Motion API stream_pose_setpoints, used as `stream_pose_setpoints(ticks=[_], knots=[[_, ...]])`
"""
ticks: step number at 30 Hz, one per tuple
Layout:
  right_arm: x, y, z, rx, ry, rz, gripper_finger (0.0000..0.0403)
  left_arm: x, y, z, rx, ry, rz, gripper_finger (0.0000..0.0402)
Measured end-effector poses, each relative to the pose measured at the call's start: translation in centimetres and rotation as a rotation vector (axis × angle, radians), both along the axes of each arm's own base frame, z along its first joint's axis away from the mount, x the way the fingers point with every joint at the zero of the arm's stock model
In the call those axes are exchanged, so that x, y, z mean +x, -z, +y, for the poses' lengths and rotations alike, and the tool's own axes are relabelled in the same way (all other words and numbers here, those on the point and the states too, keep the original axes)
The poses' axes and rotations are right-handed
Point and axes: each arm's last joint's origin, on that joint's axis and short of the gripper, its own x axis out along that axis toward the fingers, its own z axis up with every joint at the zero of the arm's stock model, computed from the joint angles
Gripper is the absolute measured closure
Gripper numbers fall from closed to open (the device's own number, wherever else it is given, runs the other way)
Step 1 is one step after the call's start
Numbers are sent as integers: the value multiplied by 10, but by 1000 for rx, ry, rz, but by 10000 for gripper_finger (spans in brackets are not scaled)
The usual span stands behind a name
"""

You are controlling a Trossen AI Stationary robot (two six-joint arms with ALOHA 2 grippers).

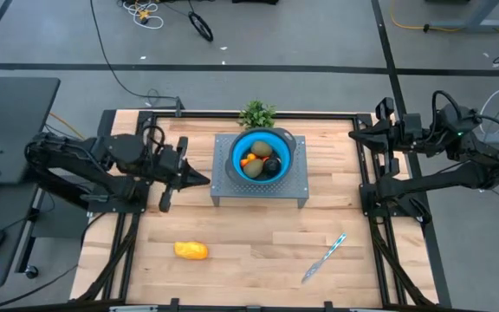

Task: Pick & Place Fruit
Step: Put the mango into the strainer bowl on the shelf

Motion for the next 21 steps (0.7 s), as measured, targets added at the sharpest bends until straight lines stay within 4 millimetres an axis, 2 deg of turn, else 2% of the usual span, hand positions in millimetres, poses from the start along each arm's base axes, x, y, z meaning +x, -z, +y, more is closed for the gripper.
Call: stream_pose_setpoints(ticks=[21], knots=[[0,0,0,0,0,2,403,-5,-1,-15,-15,41,-5,401]])
